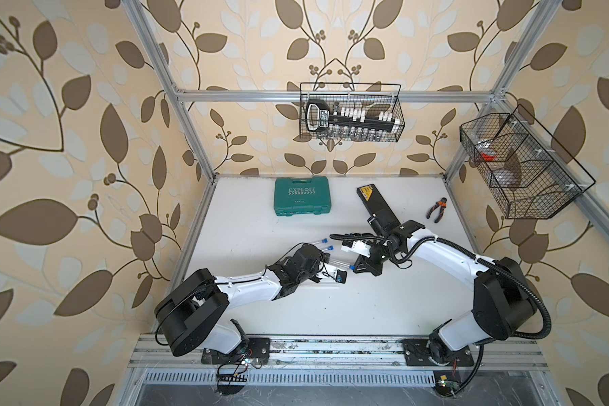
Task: Insert stoppers into test tubes
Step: Insert the stopper into the test tube.
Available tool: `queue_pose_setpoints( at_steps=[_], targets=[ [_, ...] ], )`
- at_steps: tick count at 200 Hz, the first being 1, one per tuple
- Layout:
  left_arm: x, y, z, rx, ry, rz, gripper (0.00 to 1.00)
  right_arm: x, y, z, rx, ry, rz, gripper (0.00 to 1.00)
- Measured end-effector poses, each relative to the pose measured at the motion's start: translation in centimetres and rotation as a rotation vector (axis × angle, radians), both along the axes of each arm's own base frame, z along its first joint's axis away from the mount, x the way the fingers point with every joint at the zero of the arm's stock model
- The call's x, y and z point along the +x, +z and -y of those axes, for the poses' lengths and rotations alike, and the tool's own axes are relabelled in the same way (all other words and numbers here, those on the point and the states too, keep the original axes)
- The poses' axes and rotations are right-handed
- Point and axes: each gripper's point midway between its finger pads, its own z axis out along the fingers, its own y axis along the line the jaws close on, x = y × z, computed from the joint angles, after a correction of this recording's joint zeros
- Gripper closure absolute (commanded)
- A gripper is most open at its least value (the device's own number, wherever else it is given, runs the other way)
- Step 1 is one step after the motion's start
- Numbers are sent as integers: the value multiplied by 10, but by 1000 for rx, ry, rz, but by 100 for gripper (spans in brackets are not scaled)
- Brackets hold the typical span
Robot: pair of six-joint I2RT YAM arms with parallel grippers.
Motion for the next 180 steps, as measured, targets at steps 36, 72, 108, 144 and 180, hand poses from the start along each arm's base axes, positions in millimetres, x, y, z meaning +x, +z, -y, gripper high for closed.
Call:
queue_pose_setpoints(
  at_steps=[36,72,108,144,180],
  targets=[
    [-4,-7,-3,22,-12,-1,100,3,2,-2,2,-1,2,90],
    [-5,-5,-1,13,-18,3,100,2,1,-3,-3,1,-9,91],
    [-5,-7,-1,3,-3,-17,100,2,0,-3,-5,0,-11,90],
    [-7,-10,-3,-6,15,-42,100,2,3,-2,-7,-2,1,91],
    [-7,-11,-4,-14,29,-56,100,3,6,-1,-9,-4,13,90]
  ],
)
